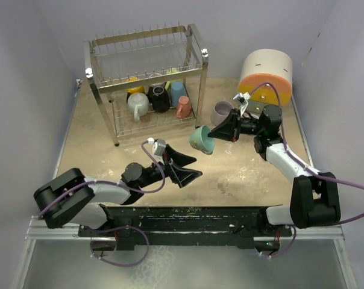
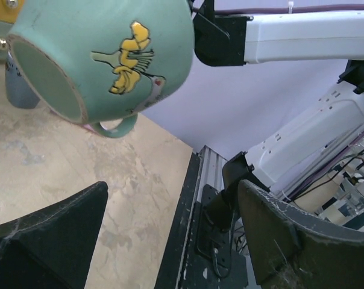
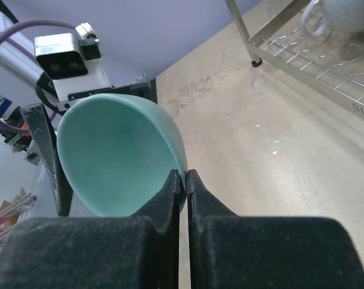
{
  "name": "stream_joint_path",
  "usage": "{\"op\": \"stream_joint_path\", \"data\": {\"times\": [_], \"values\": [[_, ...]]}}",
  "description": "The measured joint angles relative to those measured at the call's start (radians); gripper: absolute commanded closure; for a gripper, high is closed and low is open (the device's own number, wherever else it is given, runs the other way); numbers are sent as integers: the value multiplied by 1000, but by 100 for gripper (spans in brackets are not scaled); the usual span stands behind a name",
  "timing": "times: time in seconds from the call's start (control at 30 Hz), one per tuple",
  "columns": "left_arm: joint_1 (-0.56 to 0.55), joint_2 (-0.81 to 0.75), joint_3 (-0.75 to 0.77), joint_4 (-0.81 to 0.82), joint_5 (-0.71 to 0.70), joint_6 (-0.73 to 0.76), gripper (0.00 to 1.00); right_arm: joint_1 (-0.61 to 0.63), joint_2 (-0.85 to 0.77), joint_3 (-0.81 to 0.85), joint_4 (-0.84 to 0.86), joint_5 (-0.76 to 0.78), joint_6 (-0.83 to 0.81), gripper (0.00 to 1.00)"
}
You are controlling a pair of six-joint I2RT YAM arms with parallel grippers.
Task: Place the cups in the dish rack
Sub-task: Turn the cup upside down in the dish rack.
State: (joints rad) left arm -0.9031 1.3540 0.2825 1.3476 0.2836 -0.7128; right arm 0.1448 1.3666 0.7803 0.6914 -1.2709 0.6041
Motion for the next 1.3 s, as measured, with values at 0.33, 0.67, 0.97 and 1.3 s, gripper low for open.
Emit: {"op": "stream_joint_path", "data": {"times": [0.33, 0.67, 0.97, 1.3], "values": [[-15, 204, 142, 146, -19, 30, 20, 0, -47, -24, 206, -30, 217, 100], [-16, 258, 247, 161, -14, 29, 32, 1, -85, -35, 323, -31, 330, 100], [-16, 258, 269, 166, 14, 26, 59, 13, -85, -43, 347, -29, 351, 100], [-22, 241, 266, 161, 26, 26, 99, 16, -85, -44, 347, -26, 335, 100]]}}
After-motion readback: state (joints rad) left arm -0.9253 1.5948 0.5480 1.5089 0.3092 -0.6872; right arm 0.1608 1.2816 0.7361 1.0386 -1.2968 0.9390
